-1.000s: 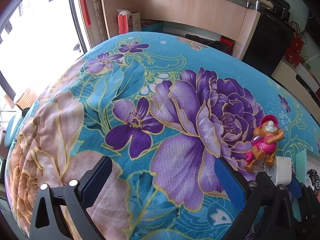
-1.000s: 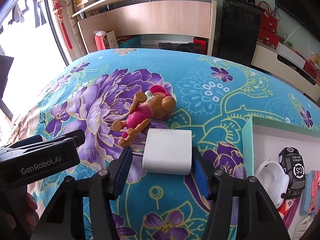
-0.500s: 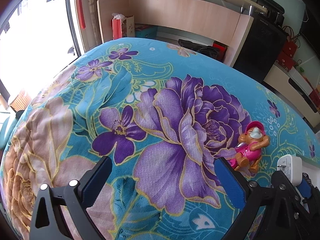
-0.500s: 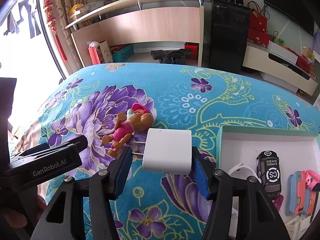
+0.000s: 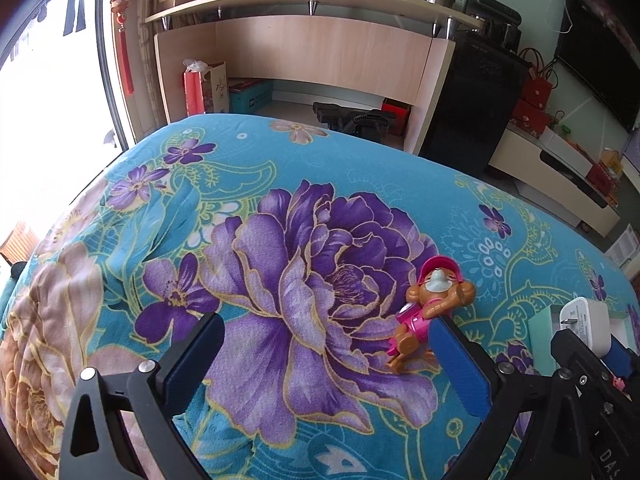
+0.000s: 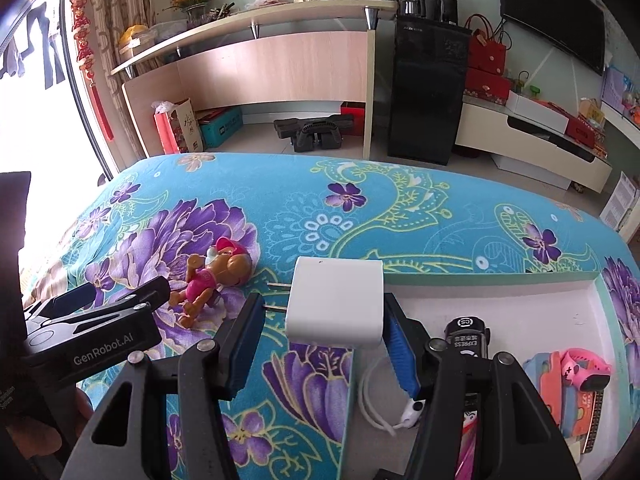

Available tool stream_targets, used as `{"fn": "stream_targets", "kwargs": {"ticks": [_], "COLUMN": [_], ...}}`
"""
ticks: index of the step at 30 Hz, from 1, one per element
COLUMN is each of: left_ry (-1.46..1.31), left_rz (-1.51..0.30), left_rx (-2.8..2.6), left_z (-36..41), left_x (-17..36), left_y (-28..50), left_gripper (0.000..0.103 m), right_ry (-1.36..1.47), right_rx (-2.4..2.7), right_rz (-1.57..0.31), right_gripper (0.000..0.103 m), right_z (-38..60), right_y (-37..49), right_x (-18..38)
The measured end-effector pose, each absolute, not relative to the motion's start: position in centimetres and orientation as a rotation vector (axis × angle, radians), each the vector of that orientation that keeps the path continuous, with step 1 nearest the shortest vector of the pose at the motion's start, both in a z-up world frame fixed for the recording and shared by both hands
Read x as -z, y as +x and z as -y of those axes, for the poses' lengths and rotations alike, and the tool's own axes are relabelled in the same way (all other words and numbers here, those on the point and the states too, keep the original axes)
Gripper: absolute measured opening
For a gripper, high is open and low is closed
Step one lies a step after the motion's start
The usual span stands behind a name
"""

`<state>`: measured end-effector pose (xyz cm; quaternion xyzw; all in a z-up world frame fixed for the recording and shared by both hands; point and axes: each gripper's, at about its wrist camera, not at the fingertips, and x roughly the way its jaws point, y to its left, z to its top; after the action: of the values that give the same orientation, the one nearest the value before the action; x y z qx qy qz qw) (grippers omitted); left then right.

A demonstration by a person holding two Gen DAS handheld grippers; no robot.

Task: Organize rigid objects
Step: 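Lift the charger with the right tool while the left tool grasps the pink toy figure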

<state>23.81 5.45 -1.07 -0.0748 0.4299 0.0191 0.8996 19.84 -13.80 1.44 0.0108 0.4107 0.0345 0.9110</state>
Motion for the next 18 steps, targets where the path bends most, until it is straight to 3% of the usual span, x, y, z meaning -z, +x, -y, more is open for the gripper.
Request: {"fn": "stream_targets", "kwargs": {"ticks": [8,18], "left_ry": [-0.103,-0.063], "left_rz": [-0.839,-0.893], "left_rx": [0.048,0.074], "left_z": [-2.3,-0.5], "left_x": [0.3,2.7], "left_y": [24.3,25.5], "left_gripper": [0.102,0.086], "right_ry": [0.072,0.102], "right_rx": [-0.018,-0.009], "right_rz": [-0.829,-0.836], "right_gripper": [0.060,0.060], "right_z": [16.6,17.8], "right_y": [19.6,19.7], "right_x": [-2.2,-2.0]}}
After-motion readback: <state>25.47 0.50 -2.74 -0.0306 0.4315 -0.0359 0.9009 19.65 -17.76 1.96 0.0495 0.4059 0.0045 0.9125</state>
